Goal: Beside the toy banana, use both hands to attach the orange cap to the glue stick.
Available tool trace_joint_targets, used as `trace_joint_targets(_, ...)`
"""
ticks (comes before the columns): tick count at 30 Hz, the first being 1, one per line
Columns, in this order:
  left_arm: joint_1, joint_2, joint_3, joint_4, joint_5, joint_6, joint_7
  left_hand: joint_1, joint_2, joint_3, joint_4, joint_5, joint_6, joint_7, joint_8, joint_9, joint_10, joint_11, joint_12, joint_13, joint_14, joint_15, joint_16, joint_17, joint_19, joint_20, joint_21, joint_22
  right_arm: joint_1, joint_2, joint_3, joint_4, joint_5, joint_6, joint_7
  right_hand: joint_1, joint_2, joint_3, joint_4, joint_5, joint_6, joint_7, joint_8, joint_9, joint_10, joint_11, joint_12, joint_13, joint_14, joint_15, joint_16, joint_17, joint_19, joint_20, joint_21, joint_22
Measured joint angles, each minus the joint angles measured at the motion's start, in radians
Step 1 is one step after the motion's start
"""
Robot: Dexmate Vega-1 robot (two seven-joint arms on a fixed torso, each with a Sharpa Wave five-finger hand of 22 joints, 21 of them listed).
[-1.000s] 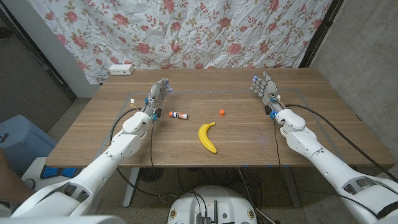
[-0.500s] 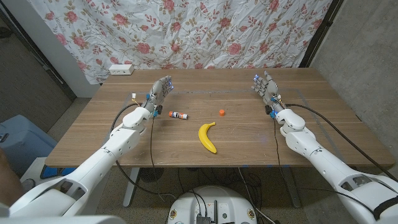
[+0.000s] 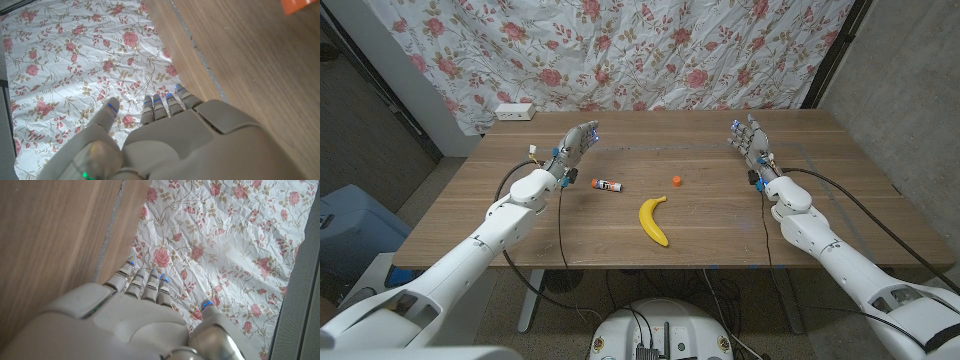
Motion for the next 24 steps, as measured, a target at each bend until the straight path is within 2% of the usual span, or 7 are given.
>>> trace_joint_targets(5,0.005,0.027,-0.001,-0.020,0.029,0.004,0.000,0.009,0.001,-0.005,-0.020,-0.004,0.015,-0.010,0.000,0.000,0.013,-0.013,0.000,0.000,0.000,0.000,0.000,0.000,0.000,0.000,0.000,0.000,-0.006,0.001,0.000,-0.001,-0.005,0.008,-0.009,0.000,0.000,0.000,0.000,0.000,0.000,0.000,0.000,0.000,0.000,0.000,0.000,0.000,0.000,0.000,0.000,-0.005,0.000,0.000,0.000,0.000)
trace_joint_targets(8,0.006,0.044,-0.001,-0.033,0.052,0.009,0.001,0.012,-0.001,-0.009,-0.043,-0.004,0.031,-0.020,0.000,0.000,0.027,-0.027,0.000,0.000,0.006,0.000,0.000,0.000,0.000,0.000,0.000,0.000,-0.007,0.004,0.000,0.000,-0.009,0.014,-0.013,0.000,0.000,0.000,0.000,0.000,0.000,0.000,0.000,0.000,0.000,0.000,0.000,0.000,0.000,0.000,-0.005,-0.005,-0.004,-0.004,0.000,0.000)
trace_joint_targets(14,0.013,0.082,0.000,-0.071,0.098,0.031,0.014,0.026,-0.015,-0.011,-0.084,-0.008,0.061,-0.039,0.000,0.000,0.059,-0.039,0.000,0.000,0.014,-0.003,0.000,0.000,0.010,0.001,0.000,-0.003,-0.007,0.012,-0.003,0.011,-0.013,0.023,-0.016,0.000,0.000,0.000,0.000,0.000,-0.004,0.004,0.000,0.000,-0.004,-0.004,0.000,0.000,0.000,0.000,-0.005,-0.005,-0.004,-0.004,0.000,0.000)
trace_joint_targets(24,0.023,0.161,0.006,-0.158,0.168,0.091,0.026,0.051,-0.024,-0.008,-0.130,-0.008,0.081,-0.048,0.000,0.000,0.078,-0.053,0.000,0.000,0.025,-0.003,0.000,0.000,0.014,-0.004,0.000,-0.003,-0.003,0.024,-0.006,0.033,-0.020,0.047,-0.017,0.000,0.000,0.003,-0.003,0.000,-0.004,0.004,0.000,0.000,-0.004,-0.004,0.000,0.000,0.000,0.000,-0.005,-0.009,-0.004,-0.011,0.000,0.000)
